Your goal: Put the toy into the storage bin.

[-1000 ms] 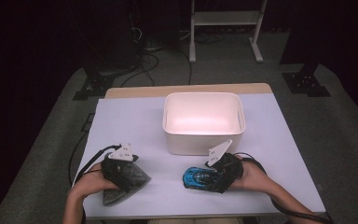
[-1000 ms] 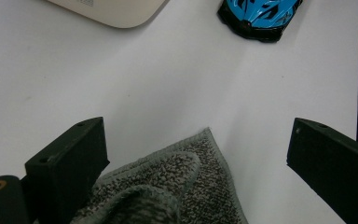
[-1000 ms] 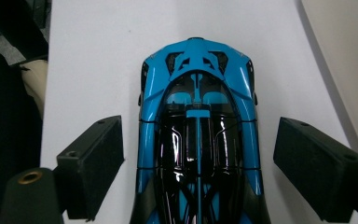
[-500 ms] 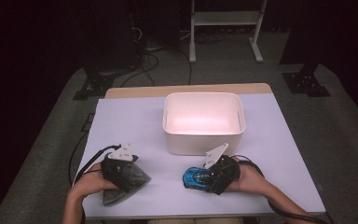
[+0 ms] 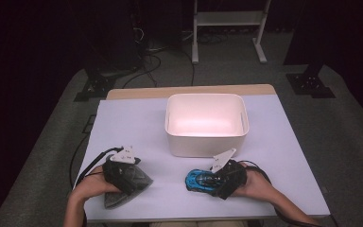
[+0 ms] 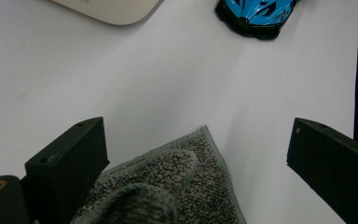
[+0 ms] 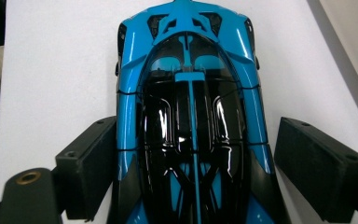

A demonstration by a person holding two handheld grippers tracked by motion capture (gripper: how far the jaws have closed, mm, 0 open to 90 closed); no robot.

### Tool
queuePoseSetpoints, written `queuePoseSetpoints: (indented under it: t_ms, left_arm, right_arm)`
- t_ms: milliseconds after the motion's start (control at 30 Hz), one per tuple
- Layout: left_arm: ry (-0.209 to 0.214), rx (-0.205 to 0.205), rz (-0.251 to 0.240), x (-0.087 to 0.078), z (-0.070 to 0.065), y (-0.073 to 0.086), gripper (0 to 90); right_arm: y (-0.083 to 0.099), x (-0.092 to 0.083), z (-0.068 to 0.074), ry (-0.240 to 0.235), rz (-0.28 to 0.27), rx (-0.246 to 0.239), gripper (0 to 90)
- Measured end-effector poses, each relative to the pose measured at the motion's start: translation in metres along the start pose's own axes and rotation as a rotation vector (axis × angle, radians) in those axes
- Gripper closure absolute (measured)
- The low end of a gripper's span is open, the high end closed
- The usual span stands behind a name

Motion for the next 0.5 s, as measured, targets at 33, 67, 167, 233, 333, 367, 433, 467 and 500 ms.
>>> queuePoseSetpoints:
  t_ms: [33,67,167,233,333,367,433,467,500]
  left_arm:
    - [0.0,0.0,0.0,0.0,0.0,0.0,4.2]
    - [0.001,-0.001,-0.001,0.0005,0.0,0.0002,4.1]
    - [0.002,-0.001,0.006,0.0012,-0.0002,0.0011,4.2]
    - [0.001,-0.002,0.003,0.0011,-0.0003,0.001,4.2]
    - [0.0,0.0,0.005,0.0005,-0.0009,0.0008,4.2]
    - [0.001,0.0,0.006,0.0005,-0.0013,0.0008,4.2]
    - [0.001,0.003,0.008,0.0006,-0.0012,0.0008,4.2]
    - [0.0,0.002,0.01,0.0009,-0.0011,0.0008,4.2]
    - [0.003,0.004,0.009,0.0016,-0.0014,0.0003,4.2]
  right_arm:
    - [0.0,0.0,0.0,0.0,0.0,0.0,14.3]
    - [0.0009,0.0,0.0001,0.003,-0.007,0.001,13.6]
    - [0.0014,0.0003,0.0011,0.013,-0.01,-0.004,13.4]
    - [0.002,0.0003,0.0013,0.018,-0.012,-0.004,13.3]
    - [0.0022,0.0004,0.0016,0.019,-0.015,0.002,13.1]
    - [0.0027,0.0004,0.0016,0.022,-0.022,0.003,13.1]
    - [0.003,0.0003,0.0014,0.025,-0.024,0.003,13.0]
    - [0.003,0.0003,0.0014,0.025,-0.024,0.003,13.0]
    - [0.0035,0.0001,0.0016,0.028,-0.027,0.008,13.0]
Point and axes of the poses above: each handheld gripper's, and its own axes: x roughly forward along the jaws, y roughly out of its underside, z roughly to its left, the point moved 8 cm from there along x, roughly forward along the jaws, and after that the axes turned 8 degrees about y, right-handed, at the moved point
